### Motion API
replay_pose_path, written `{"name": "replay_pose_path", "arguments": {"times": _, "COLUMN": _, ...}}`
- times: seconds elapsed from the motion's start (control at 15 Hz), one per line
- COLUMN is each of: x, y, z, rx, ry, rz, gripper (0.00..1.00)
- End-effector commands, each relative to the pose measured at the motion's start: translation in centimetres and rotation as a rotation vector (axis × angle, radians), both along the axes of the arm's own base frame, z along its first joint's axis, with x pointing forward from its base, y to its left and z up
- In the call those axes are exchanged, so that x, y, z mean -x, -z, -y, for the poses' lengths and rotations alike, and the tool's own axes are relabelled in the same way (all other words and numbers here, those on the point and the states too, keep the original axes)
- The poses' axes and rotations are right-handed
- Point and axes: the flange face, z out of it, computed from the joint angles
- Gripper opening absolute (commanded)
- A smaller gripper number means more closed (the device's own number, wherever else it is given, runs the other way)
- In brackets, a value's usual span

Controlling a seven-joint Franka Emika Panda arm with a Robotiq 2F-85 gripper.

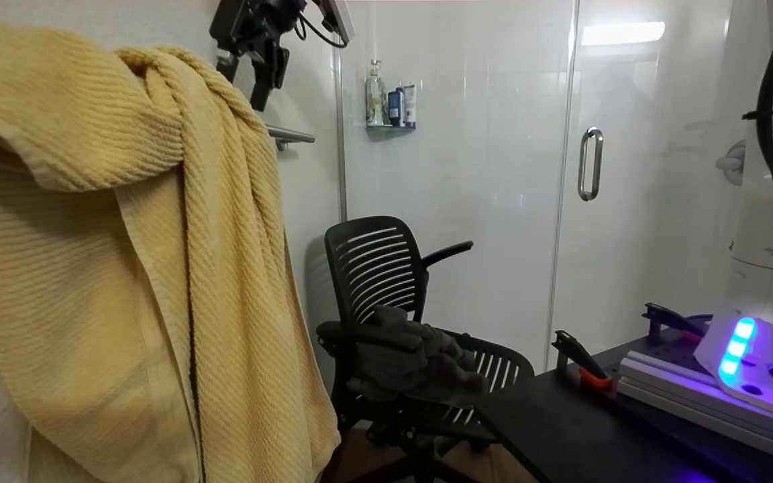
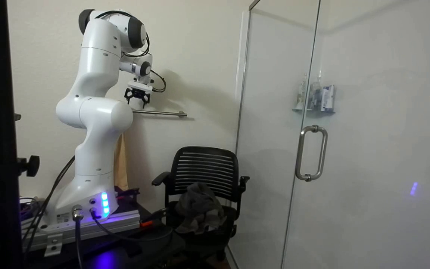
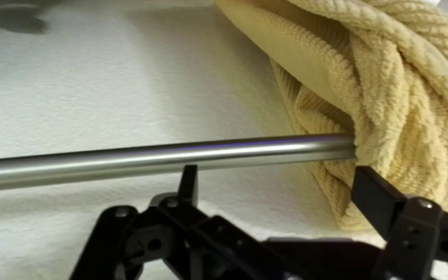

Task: Remove the towels from the rail and place them on the seat of the black chair

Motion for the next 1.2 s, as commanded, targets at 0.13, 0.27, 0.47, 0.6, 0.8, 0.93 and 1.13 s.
{"name": "replay_pose_path", "arguments": {"times": 0.13, "x": 2.9, "y": -5.0, "z": -1.0, "rx": -0.013, "ry": 0.094, "rz": -0.098, "gripper": 1.0}}
{"name": "replay_pose_path", "arguments": {"times": 0.27, "x": 3.1, "y": -5.9, "z": -0.8, "rx": -0.007, "ry": 0.147, "rz": -0.151, "gripper": 1.0}}
{"name": "replay_pose_path", "arguments": {"times": 0.47, "x": 3.3, "y": -4.6, "z": -1.1, "rx": -0.023, "ry": 0.141, "rz": -0.327, "gripper": 1.0}}
{"name": "replay_pose_path", "arguments": {"times": 0.6, "x": 3.7, "y": -3.1, "z": -1.3, "rx": -0.023, "ry": 0.149, "rz": -0.438, "gripper": 1.0}}
{"name": "replay_pose_path", "arguments": {"times": 0.8, "x": 4.4, "y": -1.2, "z": -1.7, "rx": 0.002, "ry": 0.144, "rz": -0.518, "gripper": 1.0}}
{"name": "replay_pose_path", "arguments": {"times": 0.93, "x": 5.1, "y": 0.6, "z": -2.0, "rx": 0.075, "ry": 0.122, "rz": -0.486, "gripper": 1.0}}
{"name": "replay_pose_path", "arguments": {"times": 1.13, "x": 6.1, "y": 3.3, "z": -2.3, "rx": 0.189, "ry": 0.061, "rz": -0.485, "gripper": 1.0}}
